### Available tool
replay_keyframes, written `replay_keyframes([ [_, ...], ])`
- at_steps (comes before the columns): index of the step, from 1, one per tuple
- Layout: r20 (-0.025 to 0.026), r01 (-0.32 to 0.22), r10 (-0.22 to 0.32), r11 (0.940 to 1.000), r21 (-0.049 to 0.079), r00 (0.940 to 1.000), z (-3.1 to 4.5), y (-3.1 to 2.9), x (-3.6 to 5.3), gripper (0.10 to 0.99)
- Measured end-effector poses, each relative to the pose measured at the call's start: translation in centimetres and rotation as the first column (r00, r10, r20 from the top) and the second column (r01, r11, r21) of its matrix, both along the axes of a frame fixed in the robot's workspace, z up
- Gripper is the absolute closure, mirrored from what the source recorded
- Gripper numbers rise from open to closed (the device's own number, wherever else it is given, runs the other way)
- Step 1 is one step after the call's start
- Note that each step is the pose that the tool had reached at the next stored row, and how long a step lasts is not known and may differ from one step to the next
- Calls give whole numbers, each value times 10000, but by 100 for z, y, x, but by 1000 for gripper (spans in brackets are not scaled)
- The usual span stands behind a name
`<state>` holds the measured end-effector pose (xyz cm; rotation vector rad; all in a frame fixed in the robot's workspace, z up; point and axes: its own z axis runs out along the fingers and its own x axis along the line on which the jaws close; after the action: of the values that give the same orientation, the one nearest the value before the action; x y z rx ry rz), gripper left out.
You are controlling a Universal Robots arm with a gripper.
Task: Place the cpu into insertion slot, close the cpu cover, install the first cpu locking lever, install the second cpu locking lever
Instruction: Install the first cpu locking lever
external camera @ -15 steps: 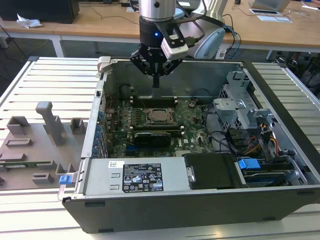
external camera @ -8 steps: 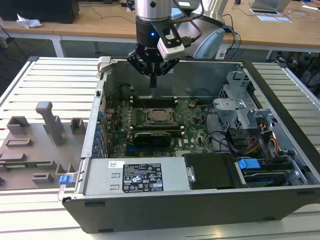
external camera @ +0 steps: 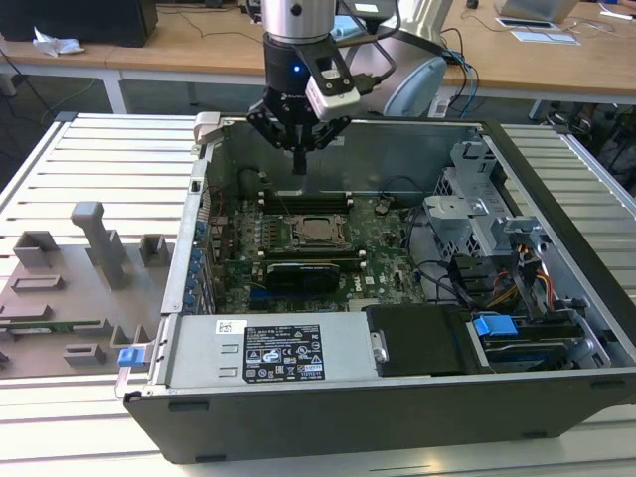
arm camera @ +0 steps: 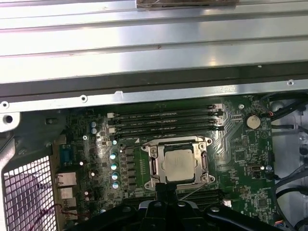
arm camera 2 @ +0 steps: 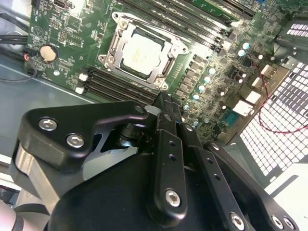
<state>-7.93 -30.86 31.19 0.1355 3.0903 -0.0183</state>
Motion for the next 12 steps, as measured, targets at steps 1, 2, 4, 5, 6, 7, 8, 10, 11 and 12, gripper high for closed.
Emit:
replay_keyframes([
  [1, 0, 0, 0, 10000, 0, 10000, -9, 4, -13, 980],
  [2, 1, 1, -1, 10000, 0, 10000, -22, 9, -31, 980],
  [4, 1, 0, 0, 10000, 1, 10000, -37, 14, -54, 980],
  [5, 1, 0, 0, 10000, 0, 10000, -41, 16, -65, 980],
  [6, 0, 0, 0, 10000, -1, 10000, -46, 17, -86, 980],
  [7, 1, 0, 0, 10000, 0, 10000, -51, 17, -110, 980],
  [8, 1, 1, -1, 10000, 1, 10000, -54, 17, -128, 980],
  [10, 0, 0, 0, 10000, 0, 10000, -58, 17, -158, 980],
  [11, 0, 0, 0, 10000, 0, 10000, -62, 17, -186, 980],
  [12, 0, 0, 0, 10000, 0, 10000, -64, 17, -196, 980],
])
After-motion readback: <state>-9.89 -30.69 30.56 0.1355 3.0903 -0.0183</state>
